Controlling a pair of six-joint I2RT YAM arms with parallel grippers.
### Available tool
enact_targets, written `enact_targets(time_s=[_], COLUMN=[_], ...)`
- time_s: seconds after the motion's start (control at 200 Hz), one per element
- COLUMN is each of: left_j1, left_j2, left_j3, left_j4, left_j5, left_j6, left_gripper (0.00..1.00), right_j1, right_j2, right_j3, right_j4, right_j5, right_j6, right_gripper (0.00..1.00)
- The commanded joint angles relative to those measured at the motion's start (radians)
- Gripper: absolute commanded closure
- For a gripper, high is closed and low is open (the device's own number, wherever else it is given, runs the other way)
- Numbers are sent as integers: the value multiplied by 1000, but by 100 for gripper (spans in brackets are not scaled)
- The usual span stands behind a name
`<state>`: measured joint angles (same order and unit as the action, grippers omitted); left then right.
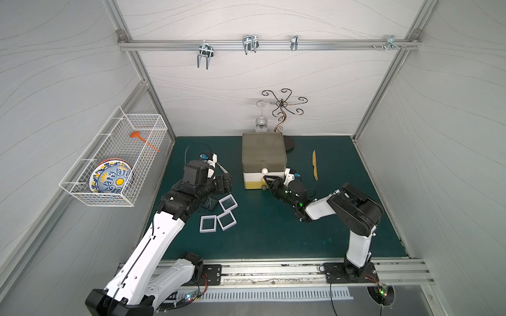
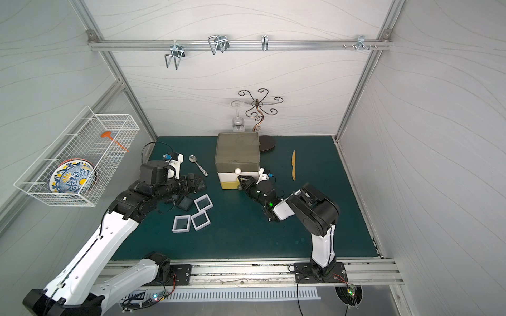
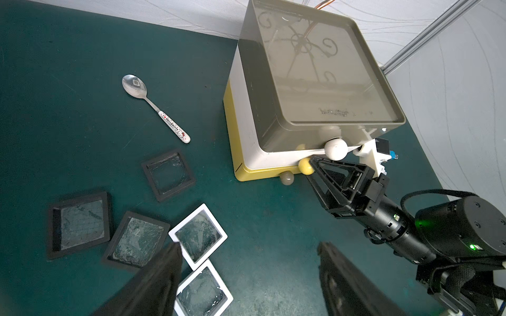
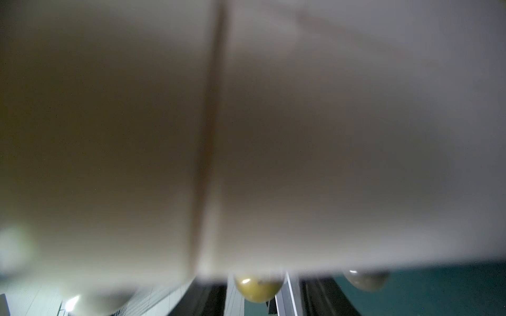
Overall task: Place the brooch boxes into the drawer by color
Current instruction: Open the drawer in the storage box.
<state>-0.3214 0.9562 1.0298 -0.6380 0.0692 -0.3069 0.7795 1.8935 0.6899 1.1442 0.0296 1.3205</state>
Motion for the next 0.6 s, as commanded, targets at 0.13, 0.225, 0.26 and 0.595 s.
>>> enact_targets(time_s=[0.13,0.225,0.26,0.595], left_j1=[5,5,5,5], left_j2=[-16,-16,-16,-14], left_j3=[19,18,18,19], left_j4=[43,43,43,40], left_j5=[6,6,6,-3], left_j6=[6,6,6,11], left_gripper=[18,18,18,18], right_j1=[21,24,24,84], right_j2=[22,17,15,-58], right_j3=[31,27,22,-70], right_j4=[11,11,10,-8], right_j5=[-30,-30,-30,-15], right_j6=[0,0,4,24], right_gripper=[69,71,72,73])
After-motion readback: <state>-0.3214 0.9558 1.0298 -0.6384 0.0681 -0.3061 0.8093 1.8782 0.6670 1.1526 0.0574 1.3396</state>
